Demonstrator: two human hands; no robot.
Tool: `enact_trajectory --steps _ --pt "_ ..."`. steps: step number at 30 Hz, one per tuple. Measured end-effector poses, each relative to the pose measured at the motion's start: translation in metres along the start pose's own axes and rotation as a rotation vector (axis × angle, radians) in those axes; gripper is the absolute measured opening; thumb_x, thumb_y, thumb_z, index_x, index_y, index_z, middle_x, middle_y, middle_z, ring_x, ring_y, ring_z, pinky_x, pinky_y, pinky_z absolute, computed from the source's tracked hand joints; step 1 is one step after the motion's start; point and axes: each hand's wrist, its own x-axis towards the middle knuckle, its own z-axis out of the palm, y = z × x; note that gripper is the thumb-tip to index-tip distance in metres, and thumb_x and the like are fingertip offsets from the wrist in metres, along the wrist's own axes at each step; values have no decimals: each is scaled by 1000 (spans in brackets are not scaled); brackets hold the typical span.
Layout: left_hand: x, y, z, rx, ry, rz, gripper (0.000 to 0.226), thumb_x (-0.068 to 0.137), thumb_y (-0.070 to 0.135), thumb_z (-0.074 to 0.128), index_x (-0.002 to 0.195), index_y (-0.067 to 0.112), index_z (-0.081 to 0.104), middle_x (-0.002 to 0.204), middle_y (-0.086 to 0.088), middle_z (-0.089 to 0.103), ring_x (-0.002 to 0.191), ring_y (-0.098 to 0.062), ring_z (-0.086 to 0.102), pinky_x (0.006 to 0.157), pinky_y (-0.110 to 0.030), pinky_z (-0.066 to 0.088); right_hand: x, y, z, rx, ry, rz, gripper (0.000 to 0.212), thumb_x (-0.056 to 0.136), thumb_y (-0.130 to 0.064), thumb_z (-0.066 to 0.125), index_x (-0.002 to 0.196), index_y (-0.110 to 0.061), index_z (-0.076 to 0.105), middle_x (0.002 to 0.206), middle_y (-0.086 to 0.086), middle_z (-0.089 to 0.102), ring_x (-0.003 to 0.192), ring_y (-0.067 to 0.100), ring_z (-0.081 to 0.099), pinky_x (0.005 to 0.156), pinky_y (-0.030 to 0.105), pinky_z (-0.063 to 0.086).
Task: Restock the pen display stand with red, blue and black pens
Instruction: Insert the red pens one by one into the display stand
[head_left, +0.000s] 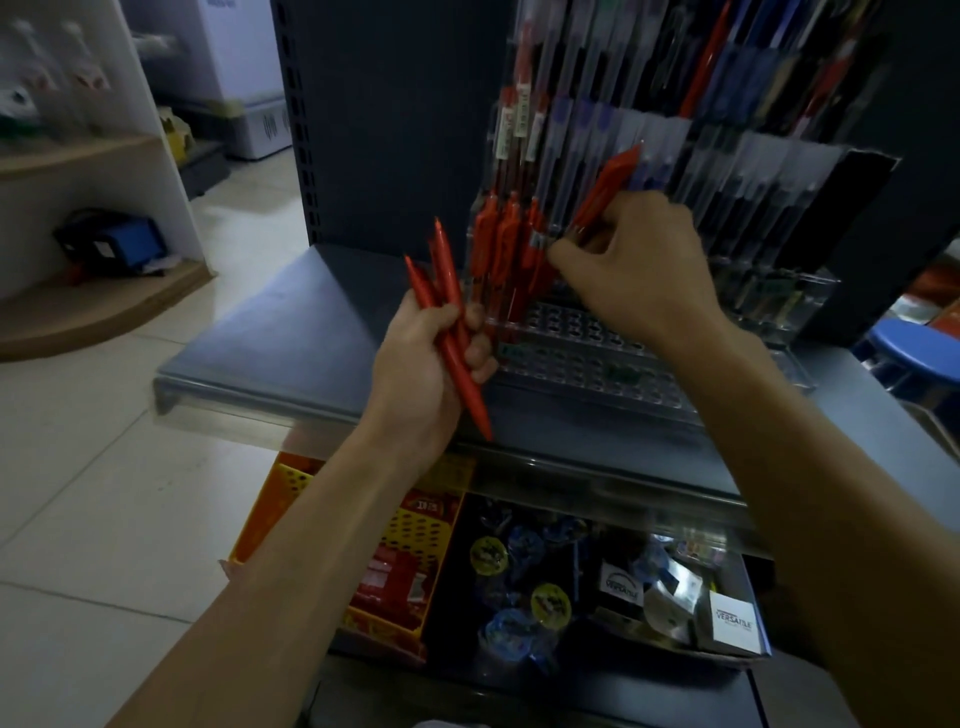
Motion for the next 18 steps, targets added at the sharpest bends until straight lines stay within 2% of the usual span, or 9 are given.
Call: enact_trajectory --steps 3,7,9,13,18 --pt "1 0 2 40 19 19 19 100 5 34 112 9 48 70 0 52 52 -9 45 49 -21 40 1 -1 0 -5 15 0 33 87 -33 63 81 0 63 68 10 63 61 22 59 60 33 49" --pt "0 1 1 59 20 19 21 100 5 35 114 9 50 70 1 54 53 -9 47 52 -22 42 1 4 2 -52 -57 39 31 87 -32 63 77 -3 61 66 6 60 58 18 55 60 32 44" --pt "1 1 1 62 28 17 19 100 6 35 113 8 50 70 1 54 54 -9 47 52 -23 42 0 7 6 -57 -83 66 29 87 -32 64 78 -4 62 68 6 61 61 19 57 62 33 48" --pt "-1 2 1 104 58 27 18 100 5 35 110 8 50 70 1 56 54 -9 49 53 -23 43 -4 6 21 -175 -127 99 24 85 -40 62 84 -16 65 82 6 67 79 30 63 77 43 56" --pt "-5 3 2 150 12 52 20 103 9 37 111 15 54 86 0 69 60 -10 55 60 -24 49 -18 9 36 -140 -23 148 17 92 -38 60 91 -23 67 83 2 67 83 27 65 73 40 54"
